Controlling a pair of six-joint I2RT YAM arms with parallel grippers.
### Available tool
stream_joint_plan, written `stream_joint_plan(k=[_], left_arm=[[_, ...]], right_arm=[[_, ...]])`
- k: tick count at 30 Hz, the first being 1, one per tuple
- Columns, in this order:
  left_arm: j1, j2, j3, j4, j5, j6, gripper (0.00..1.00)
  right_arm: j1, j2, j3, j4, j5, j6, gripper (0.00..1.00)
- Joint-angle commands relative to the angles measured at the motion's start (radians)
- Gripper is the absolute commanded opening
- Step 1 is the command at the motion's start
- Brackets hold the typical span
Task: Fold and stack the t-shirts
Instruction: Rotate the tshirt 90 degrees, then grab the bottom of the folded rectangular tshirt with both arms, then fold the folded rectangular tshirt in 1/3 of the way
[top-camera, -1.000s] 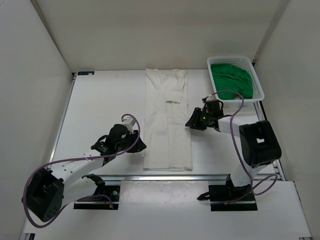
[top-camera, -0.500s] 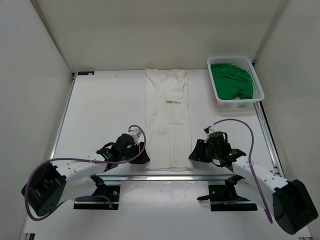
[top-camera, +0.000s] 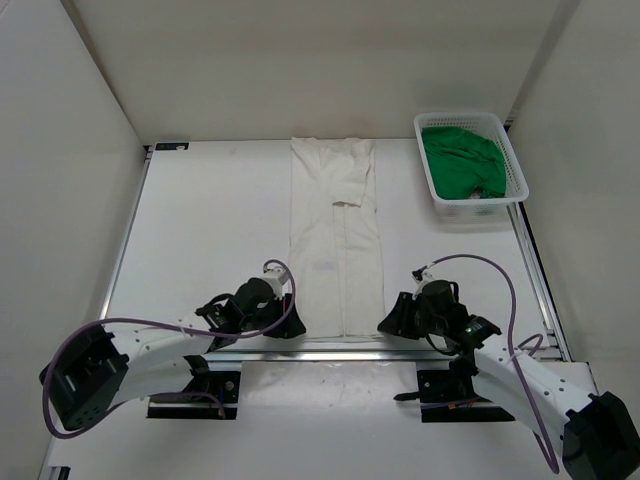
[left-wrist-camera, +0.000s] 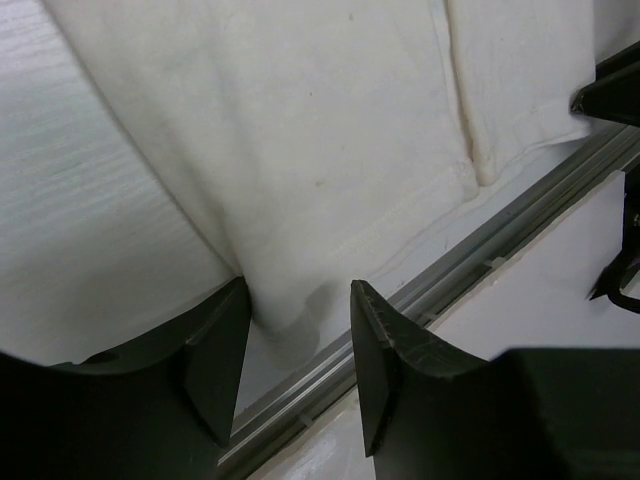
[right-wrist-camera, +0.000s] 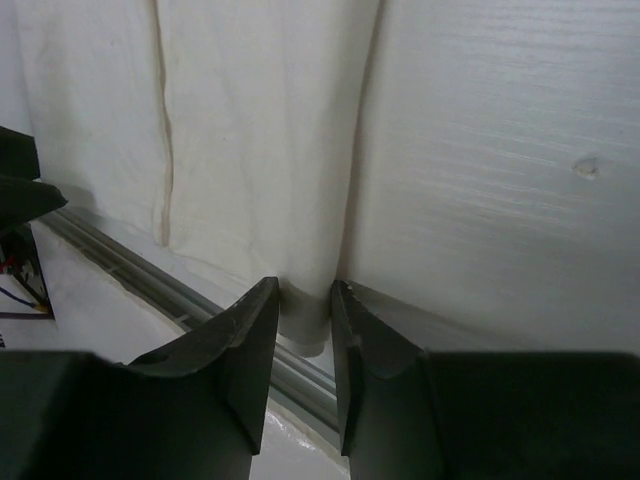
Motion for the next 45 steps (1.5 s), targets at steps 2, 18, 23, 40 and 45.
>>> stream_joint_plan(k=[2,18,23,40,45], left_arm=[[-0.018,-0.037,-0.063,-0.117,-0.004,-0.025,0.51],[-0.034,-0.437,-0.049,-0.454,0.083,-0.155,0.0],[0.172,-0.335,0.129,-0.475,0.171,-0.014,0.0],[0.482,0.524,0.782,-0.192,0.145,0.096,0.01],[0.499,0.706,0.943,-0.212,0.131,0.11,0.02]], right_arm=[[0.016,-0.02,-0.012,-0.05,0.003,0.028,0.19],[0.453,-0.158,0.126,-0.316,0.191,0.272,0.0],[0.044,0.037,0.278,-0.233,-0.027,-0.059,0.0],[-0.34,0.86,0.89,0.056,-0.13,-0.3,0.0],[-0.362,1.024,0.991,0.081,-0.133,-0.305,0.0]])
